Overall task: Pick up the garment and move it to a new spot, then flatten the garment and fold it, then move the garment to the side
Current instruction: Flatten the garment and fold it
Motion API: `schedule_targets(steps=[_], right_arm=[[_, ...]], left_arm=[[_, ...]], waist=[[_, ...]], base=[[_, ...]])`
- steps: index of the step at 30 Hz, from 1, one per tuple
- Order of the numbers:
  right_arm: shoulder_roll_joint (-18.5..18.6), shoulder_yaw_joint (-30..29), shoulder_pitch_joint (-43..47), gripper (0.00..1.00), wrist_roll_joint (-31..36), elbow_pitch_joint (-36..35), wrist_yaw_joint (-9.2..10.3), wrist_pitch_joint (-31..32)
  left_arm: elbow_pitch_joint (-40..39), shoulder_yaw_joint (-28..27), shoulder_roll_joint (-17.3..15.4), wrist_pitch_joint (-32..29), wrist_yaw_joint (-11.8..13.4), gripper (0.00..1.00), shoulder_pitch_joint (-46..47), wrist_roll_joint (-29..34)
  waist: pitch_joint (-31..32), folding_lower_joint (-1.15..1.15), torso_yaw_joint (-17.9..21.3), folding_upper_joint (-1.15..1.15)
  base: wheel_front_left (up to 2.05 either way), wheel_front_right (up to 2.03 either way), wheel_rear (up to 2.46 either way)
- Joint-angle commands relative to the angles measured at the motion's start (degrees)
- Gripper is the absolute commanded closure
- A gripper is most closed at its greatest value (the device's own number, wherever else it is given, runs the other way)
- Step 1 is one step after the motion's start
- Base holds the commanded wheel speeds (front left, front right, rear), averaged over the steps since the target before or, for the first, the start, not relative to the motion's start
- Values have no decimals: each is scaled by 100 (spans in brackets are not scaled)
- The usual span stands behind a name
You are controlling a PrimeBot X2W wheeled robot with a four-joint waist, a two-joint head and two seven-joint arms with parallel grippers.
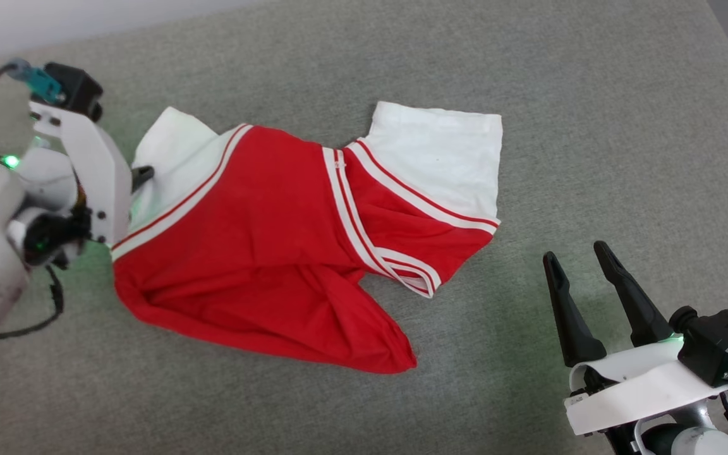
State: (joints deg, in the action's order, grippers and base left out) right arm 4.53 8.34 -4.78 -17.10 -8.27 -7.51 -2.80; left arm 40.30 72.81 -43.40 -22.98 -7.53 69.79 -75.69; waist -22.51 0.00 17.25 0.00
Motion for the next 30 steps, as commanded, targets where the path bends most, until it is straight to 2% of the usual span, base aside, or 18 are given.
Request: schedule_targets(steps=[1,8,10,16,21,25,30], right_arm=[[-22,-7,-50,0,26,18,4,-5],[48,-93,72,0,-9,89,4,88],[65,-111,101,0,-20,101,4,108],[111,-145,214,0,-78,123,5,187],[115,-165,265,0,-113,108,4,222],[127,-159,285,0,-127,104,4,225],[162,-150,256,0,-168,86,5,256]], left_arm=[[84,50,69,214,12,100,-130,-34],[-68,-161,19,1205,12,100,-165,-329],[-137,-218,-25,1322,12,100,-205,-429],[-514,-327,-467,1835,12,100,-482,-677],[-440,-336,-770,2037,12,100,-987,-974],[-13,-407,-687,2085,30,100,-1395,-1354],[646,-379,-387,2079,81,100,-1742,-1555]], waist=[[134,0,-149,0],[599,0,-630,0],[668,0,-705,0],[951,0,-1031,0],[1044,0,-1149,0],[1051,0,-1174,0],[1035,0,-1104,0]], base=[[0,0,0],[0,0,0],[0,0,0],[0,0,0],[0,0,0],[0,0,0],[0,0,0]])
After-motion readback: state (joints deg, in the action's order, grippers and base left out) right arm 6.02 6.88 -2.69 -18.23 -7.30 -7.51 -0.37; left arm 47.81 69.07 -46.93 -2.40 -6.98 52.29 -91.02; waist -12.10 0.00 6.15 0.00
